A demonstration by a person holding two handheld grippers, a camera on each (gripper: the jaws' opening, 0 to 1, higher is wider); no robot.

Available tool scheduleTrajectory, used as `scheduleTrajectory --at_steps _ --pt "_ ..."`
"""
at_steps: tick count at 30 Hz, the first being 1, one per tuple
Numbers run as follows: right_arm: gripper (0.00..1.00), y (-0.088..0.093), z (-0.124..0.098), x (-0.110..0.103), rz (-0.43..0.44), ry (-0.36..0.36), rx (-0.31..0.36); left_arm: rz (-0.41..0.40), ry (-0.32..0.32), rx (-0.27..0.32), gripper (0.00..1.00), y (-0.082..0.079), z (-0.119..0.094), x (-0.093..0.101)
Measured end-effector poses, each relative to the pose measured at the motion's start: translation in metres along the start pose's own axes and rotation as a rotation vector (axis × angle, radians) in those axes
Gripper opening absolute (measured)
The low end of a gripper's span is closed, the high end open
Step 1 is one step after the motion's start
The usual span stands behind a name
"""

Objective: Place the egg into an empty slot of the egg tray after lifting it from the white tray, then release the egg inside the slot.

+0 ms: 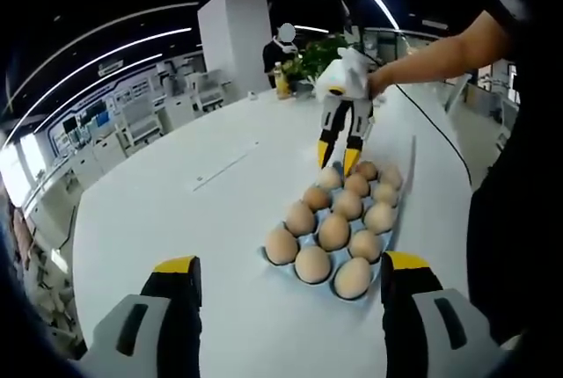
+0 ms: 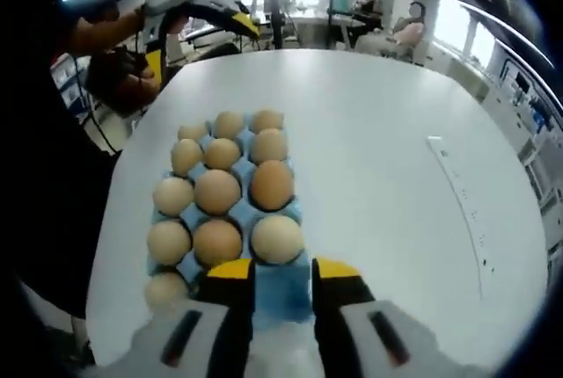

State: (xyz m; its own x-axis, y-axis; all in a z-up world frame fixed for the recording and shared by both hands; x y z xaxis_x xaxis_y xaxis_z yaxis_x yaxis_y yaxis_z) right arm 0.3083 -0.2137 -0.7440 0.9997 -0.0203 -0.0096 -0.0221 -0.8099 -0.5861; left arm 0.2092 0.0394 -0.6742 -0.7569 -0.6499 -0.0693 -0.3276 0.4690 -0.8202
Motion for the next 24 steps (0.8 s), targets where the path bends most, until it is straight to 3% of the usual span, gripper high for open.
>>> scheduleTrajectory --at_steps 7,17,20,24 --pt "0.25 0.02 -0.019 0.0 0.022 0.048 -0.004 0.001 0.006 -0.005 0.85 0.0 0.002 0.002" --pt "0.25 0.081 -0.055 -0.003 0.105 0.113 -0.082 0.007 0.018 -0.005 0.85 -0.003 0.005 0.003" --pt "0.25 0.092 -0.067 -0.004 0.158 0.134 -0.068 0.01 0.019 -0.002 0.85 -0.005 0.006 0.003" --pt "0.25 0.112 -0.081 -0.004 0.17 0.172 -0.113 0.014 0.023 -0.002 0.85 -0.006 0.007 0.003"
Point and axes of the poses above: the point that each gripper's makers call its tool centre point, and the gripper's own axes: z roughly forward along the fingers, x roughly to its right, y roughly out of its underside, the point moved 5 cm from there along -z, roughly backward along the fingers, and after that the axes turned 2 degrees about -z, right-handed, at the moved point
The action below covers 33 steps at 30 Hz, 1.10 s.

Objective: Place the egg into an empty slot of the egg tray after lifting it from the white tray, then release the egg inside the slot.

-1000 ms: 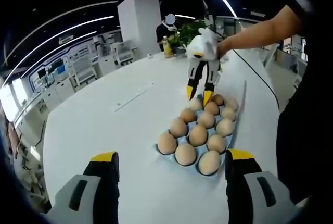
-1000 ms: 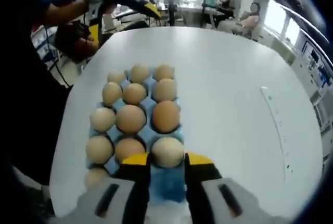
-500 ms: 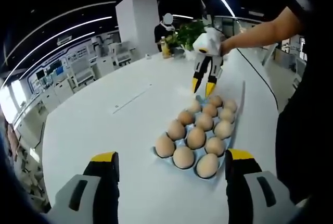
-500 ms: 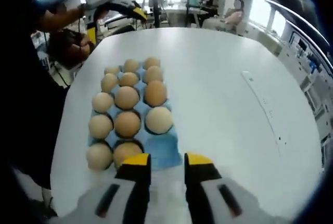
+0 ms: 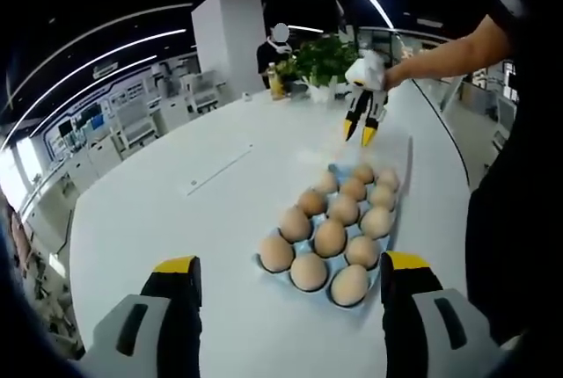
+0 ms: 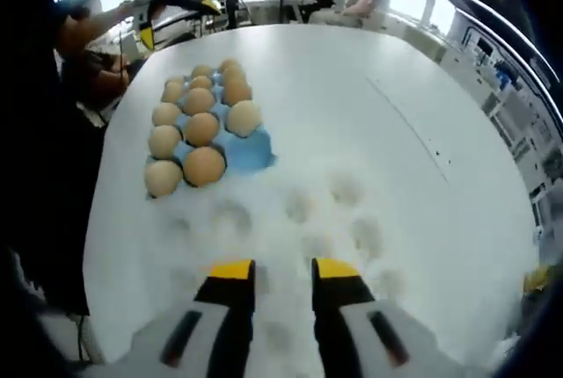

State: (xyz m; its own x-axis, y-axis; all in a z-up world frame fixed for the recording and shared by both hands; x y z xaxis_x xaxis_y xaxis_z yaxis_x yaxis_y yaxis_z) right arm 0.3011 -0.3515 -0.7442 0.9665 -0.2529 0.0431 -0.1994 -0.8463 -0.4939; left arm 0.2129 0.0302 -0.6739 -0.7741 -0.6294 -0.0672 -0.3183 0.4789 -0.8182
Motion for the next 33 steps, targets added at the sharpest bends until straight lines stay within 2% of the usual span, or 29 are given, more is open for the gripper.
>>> scheduleTrajectory --at_steps 9,15,26,29,33 --pt "0.25 0.035 -0.027 0.005 0.079 0.066 -0.038 -0.008 -0.003 -0.001 0.85 0.003 0.0 0.001" --pt "0.25 0.055 -0.042 0.015 0.088 0.128 -0.072 -0.009 -0.005 -0.006 0.85 0.003 0.0 0.002" --pt "0.25 0.082 -0.066 0.035 0.117 0.225 -0.111 -0.014 -0.008 -0.009 0.85 0.003 0.0 0.002" --pt "0.26 0.09 -0.069 0.039 0.104 0.233 -0.149 -0.014 -0.008 -0.012 0.85 0.004 0.0 0.002" --pt "0.26 0.093 -0.071 0.044 0.103 0.242 -0.163 -0.016 -0.012 -0.01 0.85 0.002 -0.001 0.001"
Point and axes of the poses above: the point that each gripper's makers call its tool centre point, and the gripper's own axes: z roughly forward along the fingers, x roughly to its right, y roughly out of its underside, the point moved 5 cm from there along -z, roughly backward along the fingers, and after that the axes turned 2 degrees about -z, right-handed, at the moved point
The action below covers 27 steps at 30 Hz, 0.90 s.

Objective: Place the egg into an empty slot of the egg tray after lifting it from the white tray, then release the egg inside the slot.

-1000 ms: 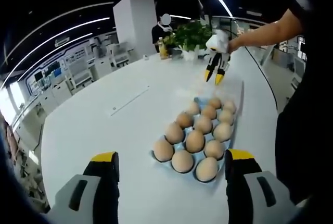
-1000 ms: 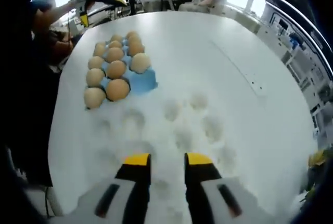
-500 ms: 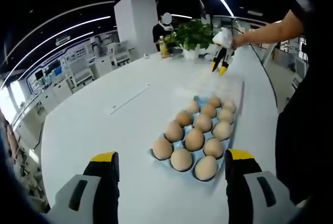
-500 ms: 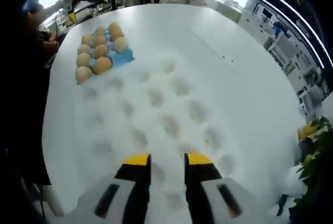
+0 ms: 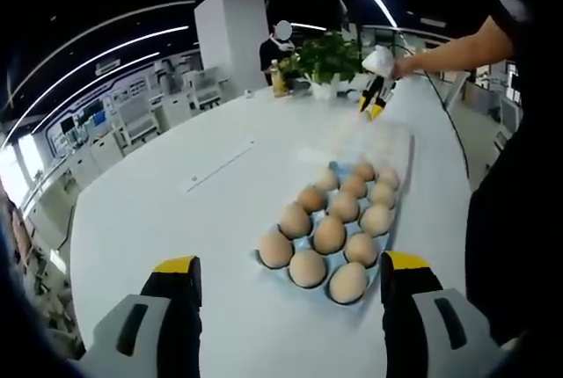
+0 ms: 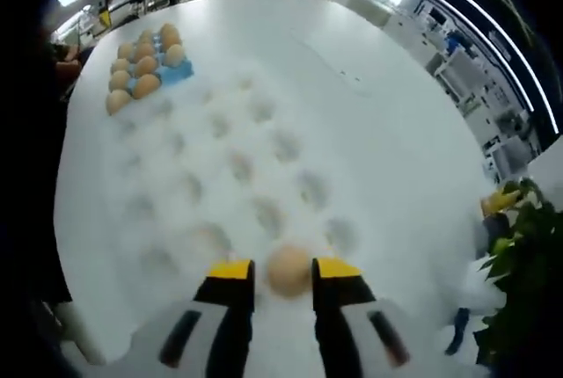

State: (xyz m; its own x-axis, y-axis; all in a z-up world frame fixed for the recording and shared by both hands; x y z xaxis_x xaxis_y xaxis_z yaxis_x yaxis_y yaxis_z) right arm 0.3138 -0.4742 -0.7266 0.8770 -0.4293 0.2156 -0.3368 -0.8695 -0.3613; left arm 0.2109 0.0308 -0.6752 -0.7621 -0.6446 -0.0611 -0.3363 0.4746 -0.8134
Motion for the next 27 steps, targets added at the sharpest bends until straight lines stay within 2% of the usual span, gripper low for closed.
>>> scheduleTrajectory --at_steps 7,12,16,20,21,23,27 --pt "0.27 0.013 0.01 0.004 -0.072 -0.018 -0.094 0.003 -0.001 -0.012 0.85 0.0 0.0 0.0" --pt "0.27 0.011 0.014 0.006 -0.084 -0.067 -0.11 0.004 -0.008 -0.015 0.85 -0.001 -0.002 -0.002" --pt "0.28 0.007 0.019 0.006 -0.177 -0.126 -0.16 0.005 -0.012 -0.021 0.85 -0.002 -0.004 -0.002" --pt "0.28 0.005 0.024 0.008 -0.161 -0.161 -0.195 0.0 -0.019 -0.029 0.83 0.001 -0.006 -0.004" --pt "0.27 0.006 0.024 0.008 -0.161 -0.16 -0.194 -0.001 -0.02 -0.027 0.83 0.001 -0.006 -0.005" --pt "0.26 0.008 0.022 0.007 -0.102 -0.129 -0.188 -0.011 -0.025 -0.013 0.83 0.001 -0.006 -0.005" --pt "0.26 0.005 0.013 0.005 -0.113 -0.082 -0.175 -0.01 -0.015 -0.014 0.83 0.003 -0.006 -0.002"
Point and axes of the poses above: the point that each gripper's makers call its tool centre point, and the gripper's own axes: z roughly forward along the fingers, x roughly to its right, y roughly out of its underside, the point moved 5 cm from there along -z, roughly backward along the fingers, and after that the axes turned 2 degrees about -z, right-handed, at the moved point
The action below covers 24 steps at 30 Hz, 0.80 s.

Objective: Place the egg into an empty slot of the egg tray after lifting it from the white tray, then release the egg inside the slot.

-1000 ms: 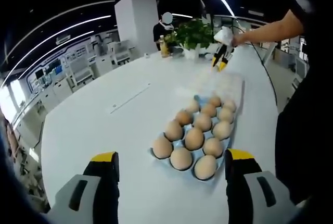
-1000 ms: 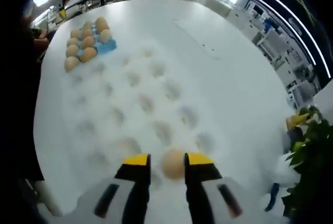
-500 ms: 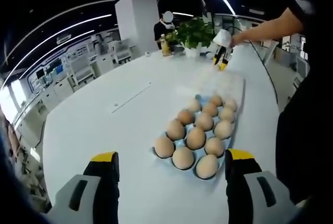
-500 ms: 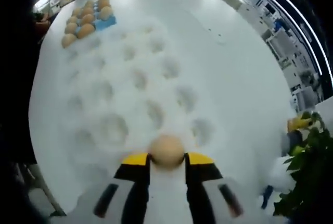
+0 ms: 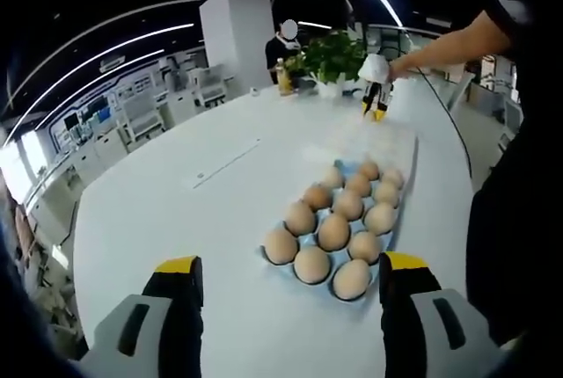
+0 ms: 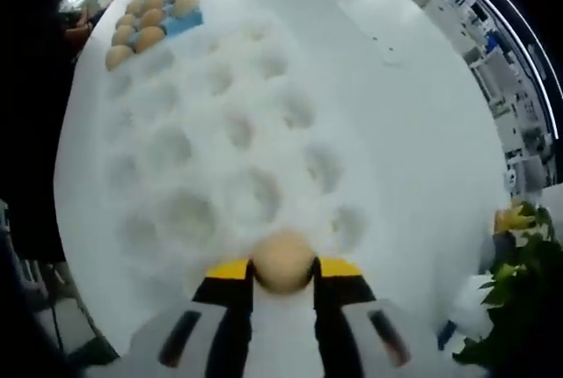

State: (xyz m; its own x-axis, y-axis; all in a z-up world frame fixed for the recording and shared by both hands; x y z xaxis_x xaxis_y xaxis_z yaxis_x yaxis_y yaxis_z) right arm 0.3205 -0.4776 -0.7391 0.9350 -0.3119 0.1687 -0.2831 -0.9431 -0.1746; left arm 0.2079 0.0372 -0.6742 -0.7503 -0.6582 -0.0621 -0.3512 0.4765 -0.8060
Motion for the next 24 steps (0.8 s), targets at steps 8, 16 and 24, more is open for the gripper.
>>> scheduleTrajectory --at_steps 8,16,24 --pt "0.26 -0.009 -0.03 -0.007 0.041 0.021 0.078 -0.011 0.002 0.007 0.84 0.005 0.0 -0.003" --pt "0.26 -0.033 -0.034 -0.024 0.044 -0.015 0.156 -0.006 0.007 0.008 0.84 0.006 -0.002 -0.004" --pt "0.26 -0.065 -0.027 -0.043 0.003 -0.066 0.22 -0.005 0.013 0.012 0.84 0.007 0.0 0.0"
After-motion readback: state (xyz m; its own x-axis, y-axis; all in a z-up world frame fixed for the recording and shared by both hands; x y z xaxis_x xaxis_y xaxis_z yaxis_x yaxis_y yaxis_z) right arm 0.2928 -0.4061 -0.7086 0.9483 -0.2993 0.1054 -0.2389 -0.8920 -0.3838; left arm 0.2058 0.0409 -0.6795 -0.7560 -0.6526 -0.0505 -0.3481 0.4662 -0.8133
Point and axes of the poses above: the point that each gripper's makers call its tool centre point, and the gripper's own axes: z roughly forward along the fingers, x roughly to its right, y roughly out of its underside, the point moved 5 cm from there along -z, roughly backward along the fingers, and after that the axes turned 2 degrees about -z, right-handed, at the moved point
